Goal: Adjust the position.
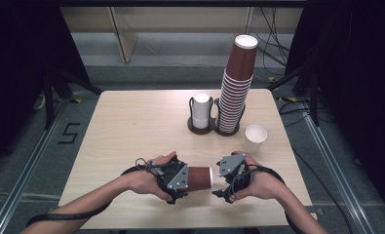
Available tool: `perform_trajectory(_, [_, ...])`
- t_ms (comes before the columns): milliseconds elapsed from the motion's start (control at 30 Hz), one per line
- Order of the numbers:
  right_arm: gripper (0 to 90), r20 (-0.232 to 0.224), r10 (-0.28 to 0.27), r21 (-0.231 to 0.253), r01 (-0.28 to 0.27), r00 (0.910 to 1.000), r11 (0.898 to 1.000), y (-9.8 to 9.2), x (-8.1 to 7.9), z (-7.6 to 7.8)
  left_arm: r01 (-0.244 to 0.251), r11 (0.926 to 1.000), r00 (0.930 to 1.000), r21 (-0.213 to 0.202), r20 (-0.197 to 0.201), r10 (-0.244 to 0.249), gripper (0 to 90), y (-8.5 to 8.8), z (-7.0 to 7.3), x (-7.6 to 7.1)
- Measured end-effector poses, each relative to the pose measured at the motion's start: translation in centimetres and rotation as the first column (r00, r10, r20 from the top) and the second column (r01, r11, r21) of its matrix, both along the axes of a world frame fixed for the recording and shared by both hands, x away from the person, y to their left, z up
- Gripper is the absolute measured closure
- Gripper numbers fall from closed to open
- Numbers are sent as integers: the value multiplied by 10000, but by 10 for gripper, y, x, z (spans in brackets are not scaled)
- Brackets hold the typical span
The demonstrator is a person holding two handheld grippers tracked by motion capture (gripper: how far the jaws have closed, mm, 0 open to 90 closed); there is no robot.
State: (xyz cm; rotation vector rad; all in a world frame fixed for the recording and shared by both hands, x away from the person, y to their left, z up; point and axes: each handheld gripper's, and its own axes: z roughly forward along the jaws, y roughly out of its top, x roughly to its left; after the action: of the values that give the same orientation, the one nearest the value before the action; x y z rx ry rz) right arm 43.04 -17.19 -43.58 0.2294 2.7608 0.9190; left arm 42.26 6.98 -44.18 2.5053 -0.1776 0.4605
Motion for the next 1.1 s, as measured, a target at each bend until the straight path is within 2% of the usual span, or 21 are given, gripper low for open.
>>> perform_trajectory(33, [78,89,245,-146,-244,9997,9996,3,0,1,64,9999,10000,97,19,-64,134,-1,1,0])
perform_trajectory(133, [77,-91,492,-307,-495,9987,9983,10,-2,4,270,9985,9996,480,-36,-268,135,-3,3,0])
perform_trajectory(300, [75,60,975,-575,-970,9952,9936,21,-2,8,481,9947,9988,912,-97,-474,135,-6,5,0])
perform_trajectory(333, [75,204,1175,-659,-1160,9929,9911,23,-1,9,492,9940,9988,974,-94,-485,135,-7,5,1])
perform_trajectory(367, [75,223,1059,-730,-1040,9941,9919,24,-2,9,478,9945,9988,929,-118,-469,135,-7,5,1])
perform_trajectory(400, [76,61,1138,-687,-1132,9935,9912,25,-1,7,494,9937,9988,1002,-91,-487,135,-8,7,1])
perform_trajectory(433, [76,88,1307,-772,-1296,9914,9886,27,0,7,535,9929,9986,1066,-80,-530,134,-9,7,2])
perform_trajectory(467, [76,-123,1236,-847,-1242,9923,9886,29,-1,6,533,9931,9986,1049,-84,-527,135,-10,8,2])
perform_trajectory(533, [77,-8,1305,-896,-1300,9914,9875,32,0,5,578,9922,9983,1106,-77,-574,135,-12,9,2])
perform_trajectory(600, [78,-261,1035,-933,-1055,9943,9900,35,-3,3,639,9917,9979,1120,-30,-640,135,-13,10,2])
perform_trajectory(667, [81,-339,1122,-1081,-1153,9931,9874,37,-3,2,678,9913,9977,1129,-34,-679,135,-15,11,1])
perform_trajectory(767, [99,-276,1240,-1060,-1263,9919,9863,41,-2,0,713,9916,9974,1082,-46,-712,135,-16,11,1])
perform_trajectory(833, [122,13,1637,-1124,-1625,9865,9803,43,1,-1,724,9916,9974,1068,-72,-720,135,-17,11,1])
perform_trajectory(900, [158,-395,1161,-979,-1194,9925,9880,44,-3,-3,735,9916,9973,1067,-86,-730,135,-17,11,0])
perform_trajectory(933, [161,-240,1477,-1013,-1494,9887,9836,45,-1,-3,741,9915,9972,1070,-130,-731,135,-17,11,0])
perform_trajectory(967, [183,-252,1463,-1067,-1481,9889,9832,45,-1,-3,747,9914,9972,1071,-151,-735,135,-17,10,0])
perform_trajectory(1000, [197,-45,1609,-1086,-1604,9870,9811,45,0,-2,795,9909,9968,1083,-186,-779,134,-17,10,-1])
perform_trajectory(1033, [217,-280,1395,-1014,-1416,9898,9847,45,-2,-3,780,9911,9969,1080,-181,-765,135,-17,10,-1])
perform_trajectory(1100, [222,123,1849,-1119,-1824,9827,9768,46,2,-2,775,9910,9969,1088,-187,-759,134,-17,10,-1])
